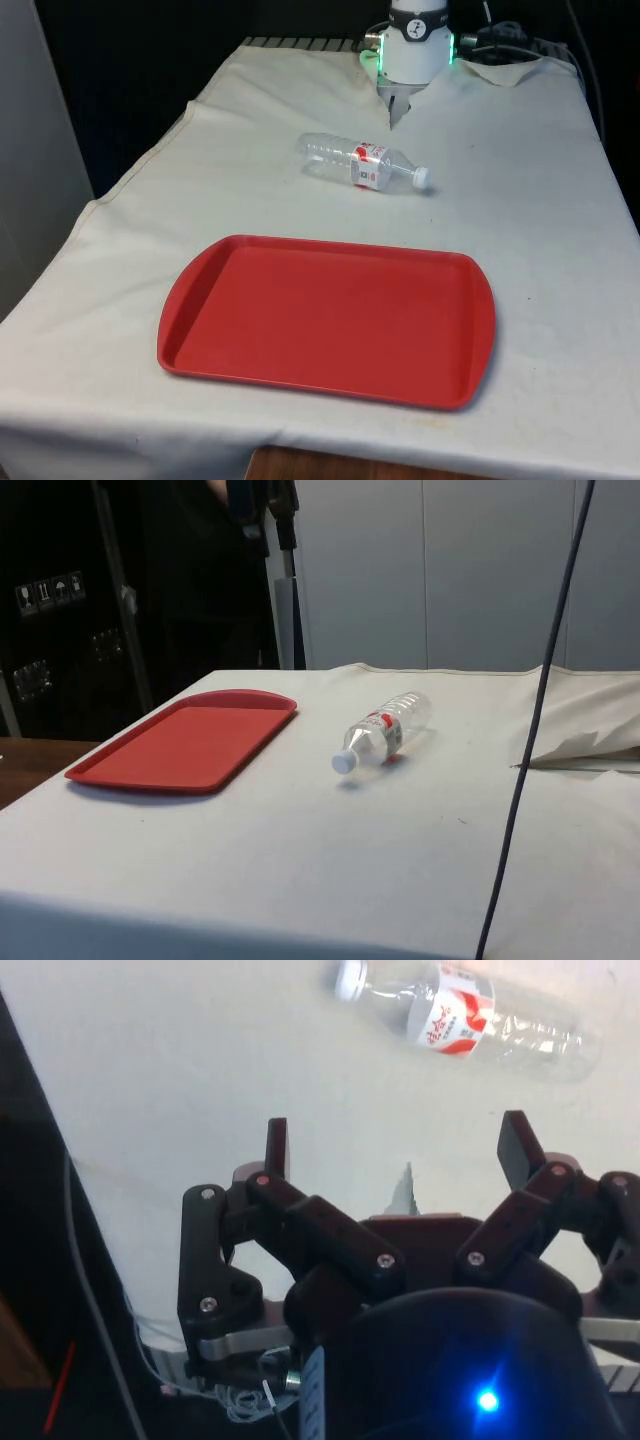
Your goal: Place the bottle upright on the tray.
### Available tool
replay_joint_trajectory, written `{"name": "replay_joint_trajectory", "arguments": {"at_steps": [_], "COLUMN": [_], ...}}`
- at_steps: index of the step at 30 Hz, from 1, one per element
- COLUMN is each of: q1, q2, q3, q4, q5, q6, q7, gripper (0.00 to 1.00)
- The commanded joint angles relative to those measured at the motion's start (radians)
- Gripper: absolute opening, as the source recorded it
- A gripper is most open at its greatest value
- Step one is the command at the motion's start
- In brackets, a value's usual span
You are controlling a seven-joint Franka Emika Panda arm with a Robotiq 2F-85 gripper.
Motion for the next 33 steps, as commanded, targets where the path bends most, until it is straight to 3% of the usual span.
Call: {"name": "replay_joint_trajectory", "arguments": {"at_steps": [1,7,8,18,28,33], "q1": [0.001,0.001,0.0,-0.001,0.0,-0.001], "q2": [-0.014,-0.052,-0.042,-0.117,-0.141,-0.167], "q3": [0.002,0.009,0.008,0.013,0.013,0.018], "q4": [-0.022,-0.098,-0.085,-0.226,-0.278,-0.324], "q5": [-0.01,-0.018,-0.009,-0.031,-0.044,-0.079], "q6": [0.029,0.095,0.076,0.189,0.199,0.215], "q7": [0.01,0.016,0.006,0.016,0.003,0.001], "gripper": [1.0,1.0,1.0,1.0,1.0,1.0]}}
